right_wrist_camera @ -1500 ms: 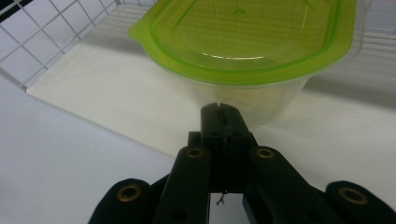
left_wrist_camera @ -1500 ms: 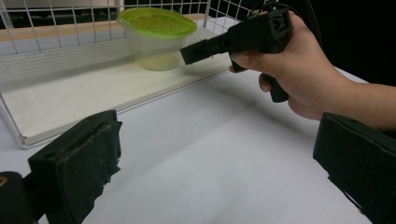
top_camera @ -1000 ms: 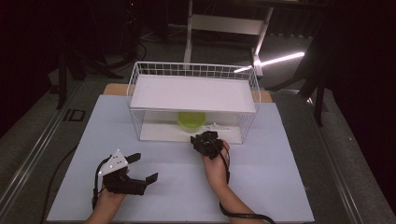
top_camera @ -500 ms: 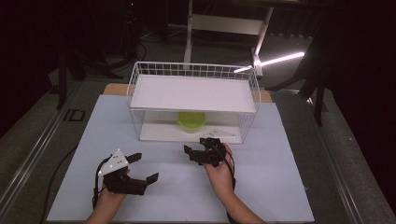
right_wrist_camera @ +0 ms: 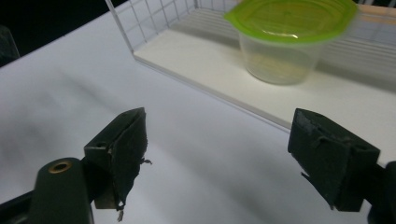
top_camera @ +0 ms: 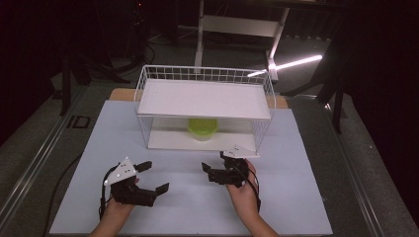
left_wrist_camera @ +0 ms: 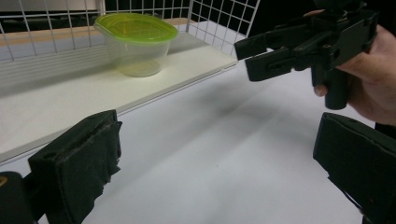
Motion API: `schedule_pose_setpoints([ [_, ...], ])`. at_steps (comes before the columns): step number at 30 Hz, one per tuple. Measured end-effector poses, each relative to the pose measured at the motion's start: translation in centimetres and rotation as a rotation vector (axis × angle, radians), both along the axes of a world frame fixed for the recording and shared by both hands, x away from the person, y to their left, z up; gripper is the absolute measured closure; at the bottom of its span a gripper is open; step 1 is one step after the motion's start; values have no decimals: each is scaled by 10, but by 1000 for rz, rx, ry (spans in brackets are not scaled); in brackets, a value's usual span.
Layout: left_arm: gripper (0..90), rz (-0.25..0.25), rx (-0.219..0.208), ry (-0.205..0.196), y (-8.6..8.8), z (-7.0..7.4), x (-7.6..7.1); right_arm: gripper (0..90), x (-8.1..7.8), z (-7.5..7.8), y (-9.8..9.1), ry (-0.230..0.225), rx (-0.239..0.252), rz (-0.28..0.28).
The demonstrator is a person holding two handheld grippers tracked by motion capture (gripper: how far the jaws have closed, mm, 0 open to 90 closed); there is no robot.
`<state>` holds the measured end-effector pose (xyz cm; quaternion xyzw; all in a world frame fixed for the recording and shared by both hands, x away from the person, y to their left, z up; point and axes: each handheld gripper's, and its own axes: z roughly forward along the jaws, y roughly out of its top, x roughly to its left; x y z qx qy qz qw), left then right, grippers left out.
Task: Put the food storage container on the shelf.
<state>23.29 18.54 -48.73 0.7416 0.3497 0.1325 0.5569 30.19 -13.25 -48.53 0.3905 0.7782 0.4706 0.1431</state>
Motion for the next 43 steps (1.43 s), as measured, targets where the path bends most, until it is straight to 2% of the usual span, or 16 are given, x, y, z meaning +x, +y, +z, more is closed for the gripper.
schedule_pose_setpoints([
  [14,18,-18,-7,-16,1,1,0,169,-25,7,-28,-15,5,0],
  [20,18,-29,1,-14,-1,0,0,170,-43,5,-41,-60,-44,9],
  [22,18,-33,0,-12,-1,0,0,169,-46,5,-44,-54,-48,9],
  [29,18,-45,-2,-20,-1,0,-1,168,-50,-1,-55,-34,-54,5],
  [31,18,-50,5,-23,-1,-1,-1,168,-50,-6,-60,-59,-85,-9],
  [35,18,-61,12,-22,-3,-2,0,168,-46,-12,-63,-50,-108,-28],
  [43,18,-65,18,-28,-3,-3,-1,168,-44,-12,-62,-56,-105,-32],
])
